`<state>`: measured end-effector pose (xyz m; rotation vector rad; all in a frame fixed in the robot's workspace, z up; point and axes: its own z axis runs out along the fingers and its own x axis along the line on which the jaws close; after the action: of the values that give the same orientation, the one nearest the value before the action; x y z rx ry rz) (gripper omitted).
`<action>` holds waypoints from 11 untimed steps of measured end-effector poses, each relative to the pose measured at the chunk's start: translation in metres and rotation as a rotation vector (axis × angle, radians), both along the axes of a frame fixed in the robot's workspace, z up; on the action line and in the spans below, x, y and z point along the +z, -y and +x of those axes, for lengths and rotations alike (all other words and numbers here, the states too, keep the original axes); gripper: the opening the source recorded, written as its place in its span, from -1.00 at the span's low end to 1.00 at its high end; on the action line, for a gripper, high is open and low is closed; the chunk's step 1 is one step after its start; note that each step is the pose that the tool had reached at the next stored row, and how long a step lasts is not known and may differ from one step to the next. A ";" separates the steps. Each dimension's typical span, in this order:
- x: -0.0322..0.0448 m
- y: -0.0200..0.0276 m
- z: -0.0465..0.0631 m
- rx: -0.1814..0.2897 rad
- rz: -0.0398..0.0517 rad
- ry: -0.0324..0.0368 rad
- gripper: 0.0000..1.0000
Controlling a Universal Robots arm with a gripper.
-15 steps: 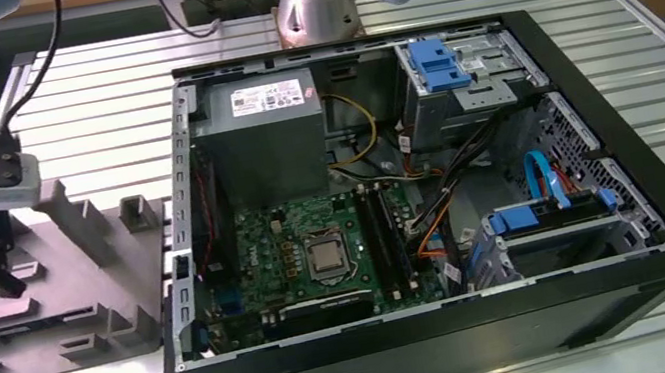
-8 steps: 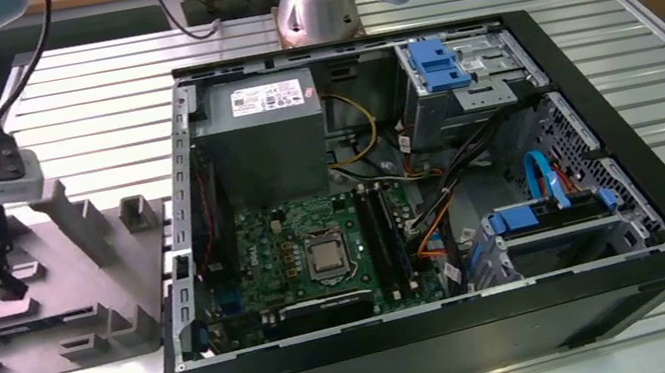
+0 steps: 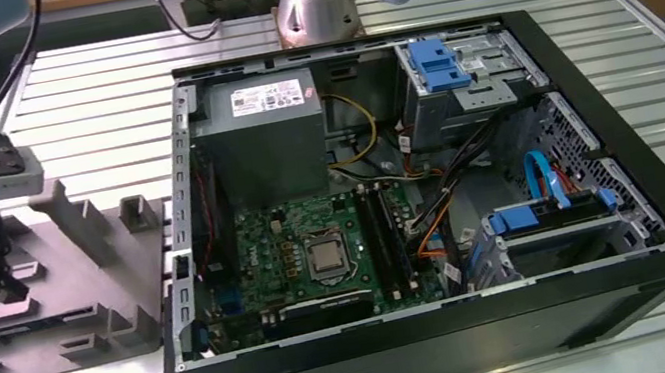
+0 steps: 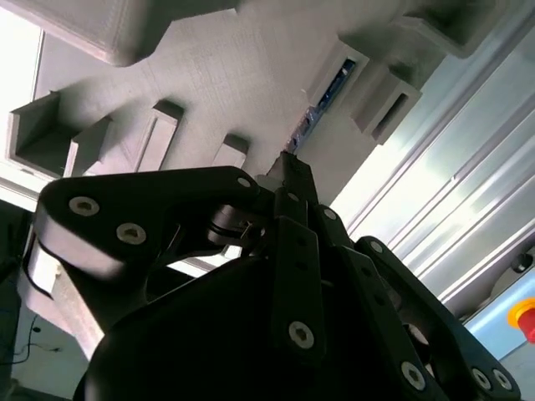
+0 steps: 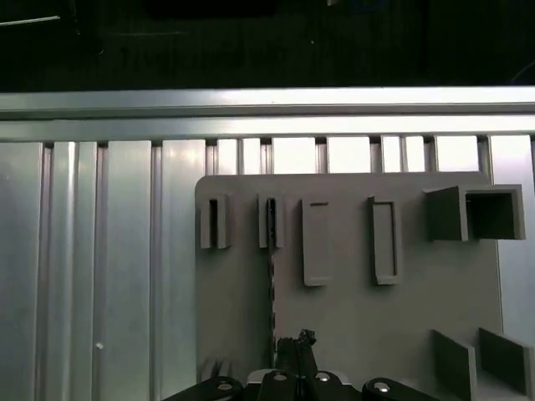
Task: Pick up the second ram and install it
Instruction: 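Pick up the second ram and move it above second insertion slot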
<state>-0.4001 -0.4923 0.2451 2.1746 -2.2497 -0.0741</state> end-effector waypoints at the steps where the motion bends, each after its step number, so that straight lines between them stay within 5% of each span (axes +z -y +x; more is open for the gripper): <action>1: -0.0003 0.0000 -0.001 0.000 -0.0001 0.0032 -0.79; 7: -0.0034 -0.0001 -0.009 0.001 -0.0019 0.0539 -0.79; 11: -0.0062 0.0000 -0.011 -0.003 -0.0022 0.0554 -0.79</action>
<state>-0.4112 -0.4923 0.2389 2.1993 -2.2804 -0.0115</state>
